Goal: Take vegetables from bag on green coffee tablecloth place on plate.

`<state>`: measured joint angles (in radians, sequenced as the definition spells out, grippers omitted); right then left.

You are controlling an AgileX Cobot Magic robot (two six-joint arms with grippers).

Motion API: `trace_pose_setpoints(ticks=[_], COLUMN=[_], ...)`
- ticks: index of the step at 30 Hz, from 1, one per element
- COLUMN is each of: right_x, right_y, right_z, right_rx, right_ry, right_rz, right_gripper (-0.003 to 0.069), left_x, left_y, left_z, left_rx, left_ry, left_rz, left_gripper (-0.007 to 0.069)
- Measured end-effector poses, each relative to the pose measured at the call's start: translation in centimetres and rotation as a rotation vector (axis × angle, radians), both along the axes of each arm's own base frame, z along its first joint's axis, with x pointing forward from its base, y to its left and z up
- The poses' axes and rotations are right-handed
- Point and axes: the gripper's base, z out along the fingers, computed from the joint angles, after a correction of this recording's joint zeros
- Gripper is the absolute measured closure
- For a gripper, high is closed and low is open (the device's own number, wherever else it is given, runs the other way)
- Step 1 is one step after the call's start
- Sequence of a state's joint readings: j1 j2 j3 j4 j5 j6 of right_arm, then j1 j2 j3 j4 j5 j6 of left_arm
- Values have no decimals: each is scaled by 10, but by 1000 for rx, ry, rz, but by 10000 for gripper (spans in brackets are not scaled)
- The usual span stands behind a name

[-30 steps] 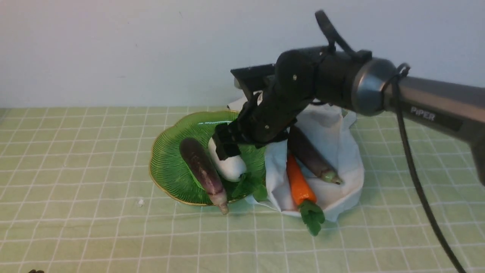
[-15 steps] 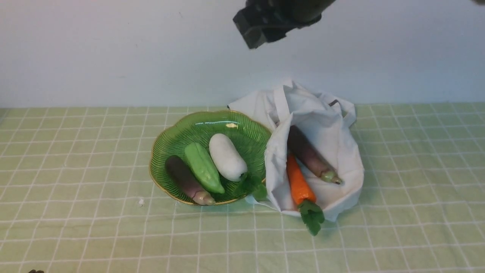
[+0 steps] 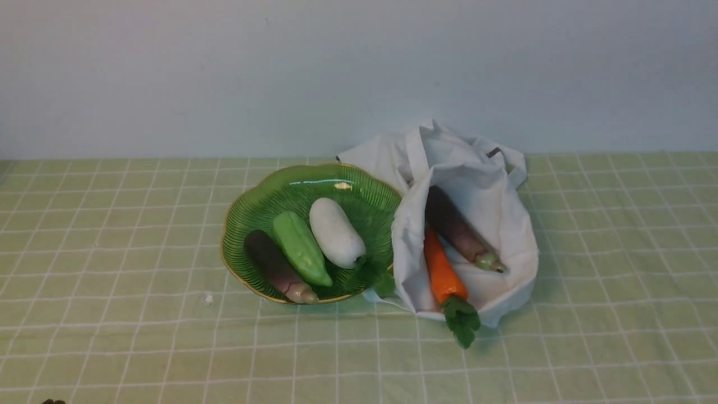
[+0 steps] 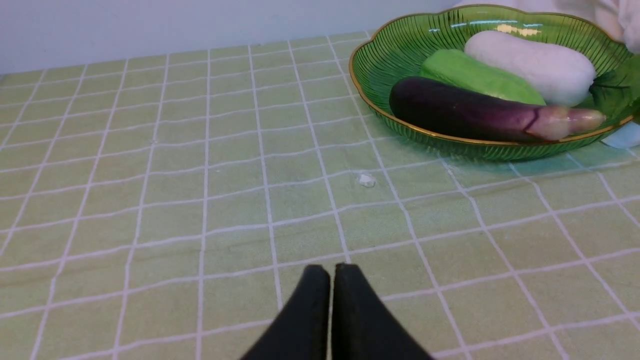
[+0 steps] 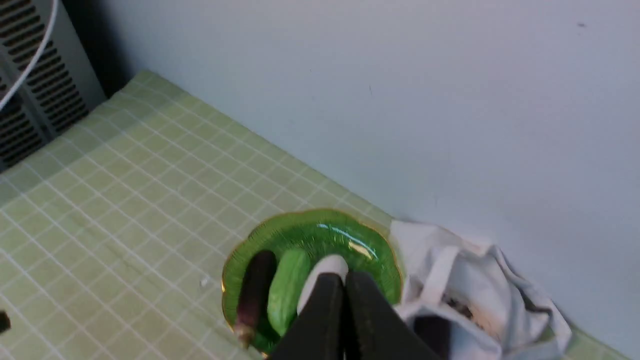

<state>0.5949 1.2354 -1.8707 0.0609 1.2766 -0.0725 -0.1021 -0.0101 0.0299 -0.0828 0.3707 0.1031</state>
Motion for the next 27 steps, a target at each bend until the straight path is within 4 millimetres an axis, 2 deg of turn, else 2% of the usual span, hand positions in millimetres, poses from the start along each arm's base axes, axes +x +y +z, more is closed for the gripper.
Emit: trace_pose_setpoints(ticks=[1,3,4,5,6,8,11,12,15,16,18,20,27], right_x=[-21,-45,-55,-64,-74,-82,-90,-88,-90,-90,-91,-92,-90], right_y=[-17,-36,-44,-51,-59,-64,-68,-67,-67,-67,-67,-68,-66], right_z=[-14,-33,-48,-72,-85,-122,-159,-163,-202,-203,-221,-229,-256], right_rx=[-20,-36,-44,-62,-37,15,102,102,159,169,198,205,161], right_ry=[16,34,51,63,23,-31,-107,-108,-180,-194,-235,-246,-185], right_rz=[-23,-49,-60,-73,-77,-79,-81,-80,-72,-71,-65,-64,-65], right_gripper=[673,673,673,673,673,673,673,673,673,673,673,673,673], left_x=[0,0,0,0,0,0,0,0,0,0,0,0,0], left_y=[0,0,0,0,0,0,0,0,0,0,0,0,0], left_z=[0,0,0,0,0,0,0,0,0,0,0,0,0], left_rx=[0,0,0,0,0,0,0,0,0,0,0,0,0], left_ry=[0,0,0,0,0,0,0,0,0,0,0,0,0], left_rz=[0,0,0,0,0,0,0,0,0,0,0,0,0], left_gripper=[629,629,629,629,629,629,629,629,629,629,629,629,629])
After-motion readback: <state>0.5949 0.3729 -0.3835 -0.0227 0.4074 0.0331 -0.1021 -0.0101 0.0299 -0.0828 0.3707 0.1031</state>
